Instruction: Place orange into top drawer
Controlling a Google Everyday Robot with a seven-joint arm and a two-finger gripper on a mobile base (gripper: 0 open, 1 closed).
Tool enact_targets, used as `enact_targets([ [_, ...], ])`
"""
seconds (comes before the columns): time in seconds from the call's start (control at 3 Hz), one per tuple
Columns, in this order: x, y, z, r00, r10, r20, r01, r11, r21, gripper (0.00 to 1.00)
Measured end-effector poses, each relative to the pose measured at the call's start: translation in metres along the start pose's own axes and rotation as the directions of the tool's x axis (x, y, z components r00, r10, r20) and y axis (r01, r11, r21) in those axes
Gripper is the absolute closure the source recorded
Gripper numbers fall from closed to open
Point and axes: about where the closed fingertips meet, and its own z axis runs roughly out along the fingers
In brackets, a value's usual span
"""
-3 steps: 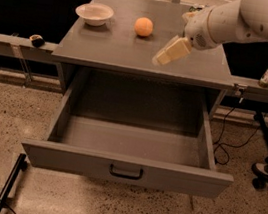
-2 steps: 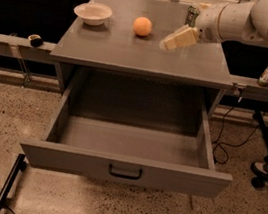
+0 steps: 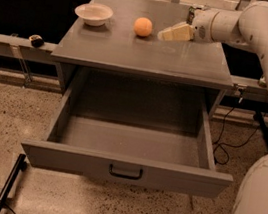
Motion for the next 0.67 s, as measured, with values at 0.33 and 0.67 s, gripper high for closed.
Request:
enact_targets([
  [0.33,-0.001,0.005,0.005,1.000,0.018,0.014,-0.018,0.9997,-0.019,0.00],
  [0.67,-0.009,0.029,0.028,0.989,0.120,0.082,-0.110,0.9865,-0.121,0.00],
])
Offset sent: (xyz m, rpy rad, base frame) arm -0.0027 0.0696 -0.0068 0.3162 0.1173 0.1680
